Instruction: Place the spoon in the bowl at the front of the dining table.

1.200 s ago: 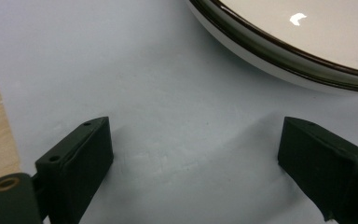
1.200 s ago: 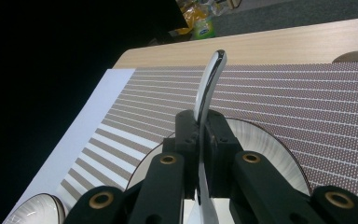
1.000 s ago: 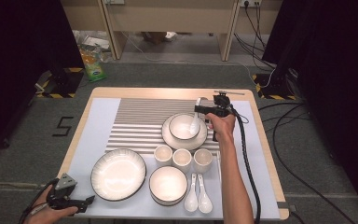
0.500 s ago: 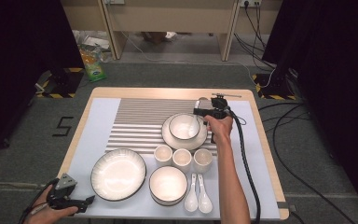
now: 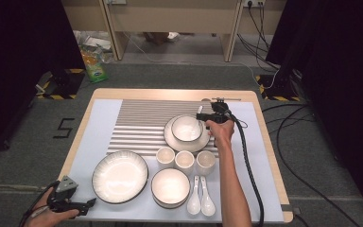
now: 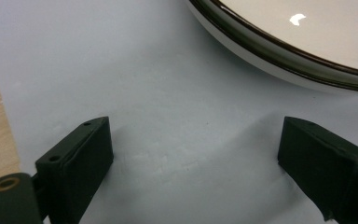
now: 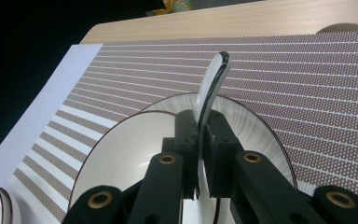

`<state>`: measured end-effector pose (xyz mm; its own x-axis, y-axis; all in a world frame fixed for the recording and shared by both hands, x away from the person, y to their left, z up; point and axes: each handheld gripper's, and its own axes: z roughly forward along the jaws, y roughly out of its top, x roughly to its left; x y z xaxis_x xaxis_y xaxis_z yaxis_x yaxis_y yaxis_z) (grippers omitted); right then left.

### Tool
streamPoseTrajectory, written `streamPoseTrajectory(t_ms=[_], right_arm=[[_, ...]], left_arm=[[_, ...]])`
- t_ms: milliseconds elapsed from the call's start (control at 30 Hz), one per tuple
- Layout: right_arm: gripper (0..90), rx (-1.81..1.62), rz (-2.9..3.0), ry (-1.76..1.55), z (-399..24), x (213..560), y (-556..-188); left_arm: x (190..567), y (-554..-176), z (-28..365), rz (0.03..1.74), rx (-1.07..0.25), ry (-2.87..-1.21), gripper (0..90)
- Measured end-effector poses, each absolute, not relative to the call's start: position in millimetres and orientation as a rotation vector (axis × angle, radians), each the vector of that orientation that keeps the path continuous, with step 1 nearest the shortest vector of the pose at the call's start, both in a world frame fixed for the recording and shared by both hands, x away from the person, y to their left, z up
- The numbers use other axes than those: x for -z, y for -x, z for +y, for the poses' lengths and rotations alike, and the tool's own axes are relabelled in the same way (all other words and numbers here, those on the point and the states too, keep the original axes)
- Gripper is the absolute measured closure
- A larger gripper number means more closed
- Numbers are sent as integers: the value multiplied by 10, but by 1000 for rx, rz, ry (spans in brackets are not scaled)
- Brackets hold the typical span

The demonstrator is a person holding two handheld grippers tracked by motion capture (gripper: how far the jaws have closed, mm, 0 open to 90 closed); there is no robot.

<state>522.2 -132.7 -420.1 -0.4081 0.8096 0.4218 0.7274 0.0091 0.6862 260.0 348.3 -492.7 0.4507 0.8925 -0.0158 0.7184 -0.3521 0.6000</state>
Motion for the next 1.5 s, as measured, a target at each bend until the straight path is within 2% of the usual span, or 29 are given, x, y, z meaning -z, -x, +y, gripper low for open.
streamPoseTrajectory(t_ms=[233, 800, 1333, 1500], right_arm=[[828, -1330, 2176, -1637, -1316, 4201, -5228], [685, -1220, 2180, -1616, -1264, 4229, -5264], [653, -1174, 2159, -1633, -1220, 4258, -5285], [614, -1139, 2148, -1634, -1282, 4208, -5262]], left_arm=[[4927, -2599, 3483, 1344, -429, -2169, 90], [4927, -2598, 3482, 1344, -431, -2169, 90], [4922, -2600, 3484, 1345, -424, -2175, 90], [4924, -2599, 3483, 1345, -426, -2173, 90]])
